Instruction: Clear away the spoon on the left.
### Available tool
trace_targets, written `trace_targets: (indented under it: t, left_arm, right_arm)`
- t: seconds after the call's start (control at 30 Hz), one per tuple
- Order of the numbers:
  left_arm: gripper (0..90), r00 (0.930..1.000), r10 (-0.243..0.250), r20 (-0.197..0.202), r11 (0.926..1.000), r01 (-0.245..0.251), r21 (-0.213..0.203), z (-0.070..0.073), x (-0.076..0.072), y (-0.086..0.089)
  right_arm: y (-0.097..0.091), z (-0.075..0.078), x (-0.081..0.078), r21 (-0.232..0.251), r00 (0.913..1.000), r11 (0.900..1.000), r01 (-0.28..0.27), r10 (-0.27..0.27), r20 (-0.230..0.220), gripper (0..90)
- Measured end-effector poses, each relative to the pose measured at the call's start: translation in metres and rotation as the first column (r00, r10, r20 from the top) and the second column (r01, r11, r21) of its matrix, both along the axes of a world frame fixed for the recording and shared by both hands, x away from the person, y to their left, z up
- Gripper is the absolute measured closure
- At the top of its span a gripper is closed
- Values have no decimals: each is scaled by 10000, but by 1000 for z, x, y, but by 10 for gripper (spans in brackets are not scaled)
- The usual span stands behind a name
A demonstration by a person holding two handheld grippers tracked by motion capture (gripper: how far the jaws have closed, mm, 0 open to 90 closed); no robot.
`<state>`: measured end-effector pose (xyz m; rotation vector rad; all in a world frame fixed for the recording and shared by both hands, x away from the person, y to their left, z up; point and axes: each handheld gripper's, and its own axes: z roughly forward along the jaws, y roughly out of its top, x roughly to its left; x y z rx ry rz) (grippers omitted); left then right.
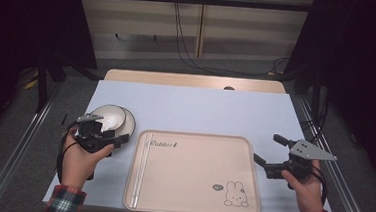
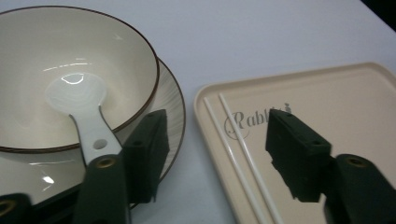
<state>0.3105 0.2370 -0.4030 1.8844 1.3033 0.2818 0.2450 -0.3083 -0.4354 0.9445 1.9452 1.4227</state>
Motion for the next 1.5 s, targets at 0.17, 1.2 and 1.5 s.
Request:
trace_targets:
  t: [0.17, 1.2, 1.5]
  left_arm:
    - [652, 9993, -21, -383, 9999, 26, 128, 0, 2, 3]
    - [900, 9850, 1423, -978, 9888, -1369, 592, -7, 2, 44]
    - [900, 9769, 1939, -899, 9799, -1884, 662, -5, 7, 60]
  right_arm:
    - [-2, 0, -3, -147, 10000, 9999, 84, -84, -16, 14]
    - [-2, 0, -6, -272, 9999, 9996, 102, -102, -9, 14]
    - [-2, 0, -4, -285, 10000, 9996, 48, -48, -6, 14]
